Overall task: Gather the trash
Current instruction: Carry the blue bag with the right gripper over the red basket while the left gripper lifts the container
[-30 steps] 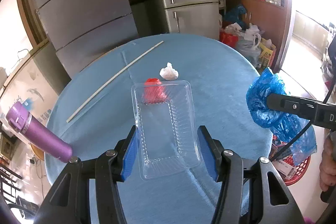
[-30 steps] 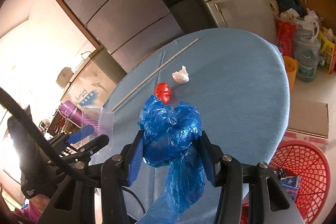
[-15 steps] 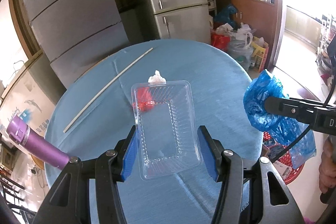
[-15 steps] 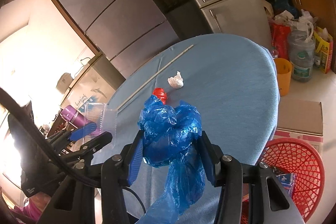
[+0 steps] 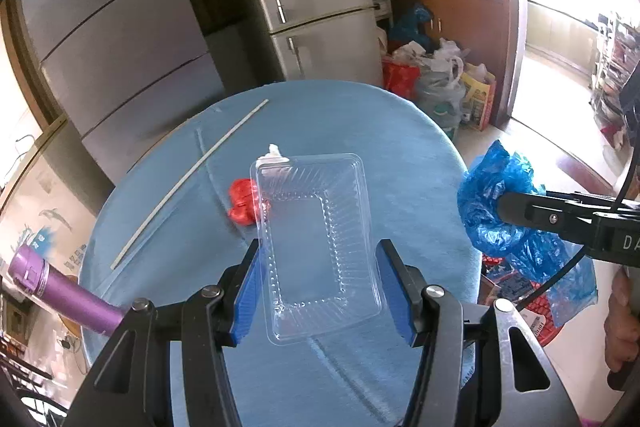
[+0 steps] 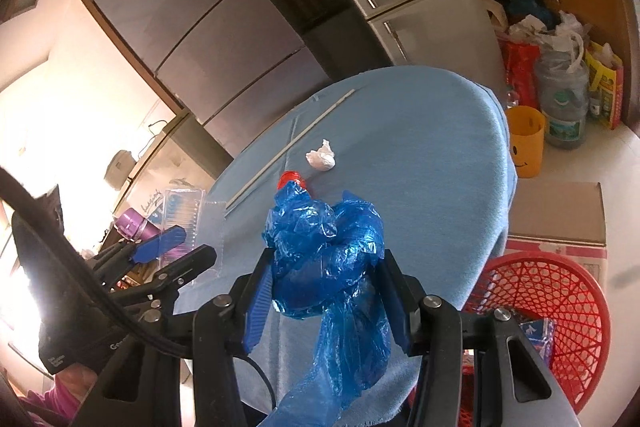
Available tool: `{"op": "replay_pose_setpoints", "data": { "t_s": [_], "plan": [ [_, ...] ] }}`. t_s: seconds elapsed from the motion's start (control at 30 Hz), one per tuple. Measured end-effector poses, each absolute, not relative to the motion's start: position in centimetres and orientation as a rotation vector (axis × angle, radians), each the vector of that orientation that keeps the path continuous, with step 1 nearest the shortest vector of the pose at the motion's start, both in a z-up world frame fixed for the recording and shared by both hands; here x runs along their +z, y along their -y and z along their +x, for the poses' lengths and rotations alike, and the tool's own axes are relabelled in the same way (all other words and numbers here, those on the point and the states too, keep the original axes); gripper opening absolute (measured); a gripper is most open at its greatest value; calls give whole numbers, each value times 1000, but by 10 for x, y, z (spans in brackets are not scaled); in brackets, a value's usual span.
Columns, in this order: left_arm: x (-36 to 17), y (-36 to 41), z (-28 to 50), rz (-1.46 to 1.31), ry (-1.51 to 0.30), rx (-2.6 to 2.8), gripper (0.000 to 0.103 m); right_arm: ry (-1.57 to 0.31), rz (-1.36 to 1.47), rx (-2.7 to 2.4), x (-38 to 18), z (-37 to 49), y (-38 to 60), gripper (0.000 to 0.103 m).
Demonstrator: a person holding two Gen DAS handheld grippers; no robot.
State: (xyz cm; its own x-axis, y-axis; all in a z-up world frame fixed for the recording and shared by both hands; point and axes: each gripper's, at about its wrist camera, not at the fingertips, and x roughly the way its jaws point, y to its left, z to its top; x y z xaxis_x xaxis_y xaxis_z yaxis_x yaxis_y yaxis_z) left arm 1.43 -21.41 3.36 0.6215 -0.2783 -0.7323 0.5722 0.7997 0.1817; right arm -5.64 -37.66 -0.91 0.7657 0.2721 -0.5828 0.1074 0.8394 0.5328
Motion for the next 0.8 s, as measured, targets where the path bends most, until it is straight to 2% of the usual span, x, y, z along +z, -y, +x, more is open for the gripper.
{"op": "replay_pose_setpoints", "data": {
  "t_s": [0.8],
  "plan": [
    [10, 256, -9, 494, -799, -632, 57, -753, 695, -24, -54, -106, 418, 53]
  ]
}}
